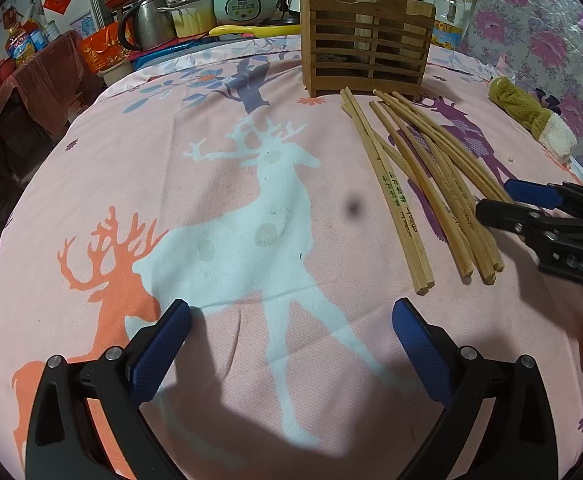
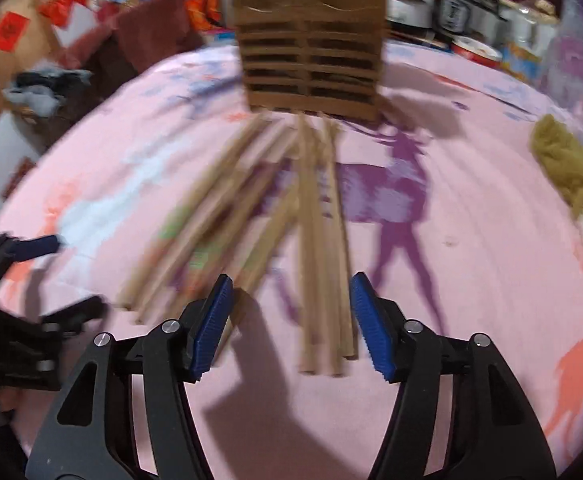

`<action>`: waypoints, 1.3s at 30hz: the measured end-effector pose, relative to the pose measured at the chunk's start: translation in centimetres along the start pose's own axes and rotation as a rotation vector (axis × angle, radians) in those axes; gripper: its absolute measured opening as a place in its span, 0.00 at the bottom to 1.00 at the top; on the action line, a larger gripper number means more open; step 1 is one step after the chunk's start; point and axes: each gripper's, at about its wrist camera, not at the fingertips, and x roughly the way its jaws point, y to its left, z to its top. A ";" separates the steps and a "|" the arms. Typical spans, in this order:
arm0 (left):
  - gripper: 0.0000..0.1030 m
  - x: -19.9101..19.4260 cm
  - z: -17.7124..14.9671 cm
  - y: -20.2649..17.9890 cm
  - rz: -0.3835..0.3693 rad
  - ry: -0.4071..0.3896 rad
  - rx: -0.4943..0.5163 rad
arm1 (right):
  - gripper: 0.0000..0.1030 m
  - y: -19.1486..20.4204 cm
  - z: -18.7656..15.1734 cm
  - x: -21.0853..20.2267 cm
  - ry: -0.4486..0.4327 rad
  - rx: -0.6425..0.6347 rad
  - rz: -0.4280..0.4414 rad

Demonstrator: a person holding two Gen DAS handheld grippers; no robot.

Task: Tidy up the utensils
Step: 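Move the left tool toward the chopsticks while the right tool approaches them too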

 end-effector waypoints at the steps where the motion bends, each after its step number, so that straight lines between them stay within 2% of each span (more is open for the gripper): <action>1: 0.96 0.0 0.0 0.0 0.000 0.000 0.000 | 0.56 -1.1 0.1 0.1 0.014 0.039 0.007; 4: 0.96 0.0 0.0 0.0 0.000 0.000 0.000 | 0.56 -4.0 0.0 -0.6 0.005 0.128 -0.025; 7: 0.96 0.0 -0.1 0.0 -0.002 0.000 -0.001 | 0.59 -4.9 -0.1 -1.3 -0.008 0.173 0.106; 9: 0.96 0.0 -0.1 0.0 -0.001 0.000 0.000 | 0.60 -3.3 0.2 -0.9 0.000 0.114 0.167; 11: 0.96 0.0 0.0 0.1 -0.003 0.000 -0.002 | 0.66 -0.9 0.3 -0.2 0.021 0.021 0.126; 12: 0.96 0.0 0.0 0.0 -0.002 -0.001 -0.001 | 0.70 0.3 0.4 0.3 0.027 -0.036 0.076; 14: 0.96 -0.1 0.0 0.0 -0.005 -0.002 -0.003 | 0.73 1.1 0.5 0.5 0.016 -0.077 0.023; 16: 0.96 -0.1 0.0 0.0 -0.007 -0.003 -0.005 | 0.72 -0.1 0.3 0.1 0.020 -0.021 0.004; 18: 0.96 -0.1 0.0 0.0 -0.008 -0.002 -0.004 | 0.72 -3.3 0.0 -0.6 0.018 0.083 -0.033; 21: 0.95 -0.2 0.1 0.2 -0.023 0.006 -0.018 | 0.71 -6.0 -0.3 -1.8 -0.001 0.198 0.065; 24: 0.95 -0.1 0.8 0.2 -0.050 0.022 -0.058 | 0.73 -6.2 -0.3 -2.1 -0.018 0.219 0.118; 26: 0.95 -0.1 1.7 -0.3 -0.116 0.034 -0.077 | 0.73 -6.4 0.0 -2.1 -0.016 0.217 0.137; 28: 0.95 0.0 2.6 -0.7 -0.173 0.038 -0.102 | 0.73 -6.1 -0.2 -2.5 -0.015 0.223 0.133; 30: 0.95 0.6 3.5 -1.2 -0.191 0.044 -0.114 | 0.73 -6.4 -0.5 -2.8 -0.014 0.239 0.131; 33: 0.95 2.1 4.7 -1.7 -0.165 0.059 -0.130 | 0.73 -5.2 -1.2 -2.1 -0.015 0.256 0.128; 37: 0.95 2.8 5.0 -2.2 -0.048 0.036 -0.070 | 0.73 -4.9 -1.4 -2.4 -0.020 0.236 0.105; 39: 0.95 3.0 4.9 -1.2 -0.001 0.034 -0.082 | 0.73 -4.9 -1.5 -2.6 -0.025 0.230 0.091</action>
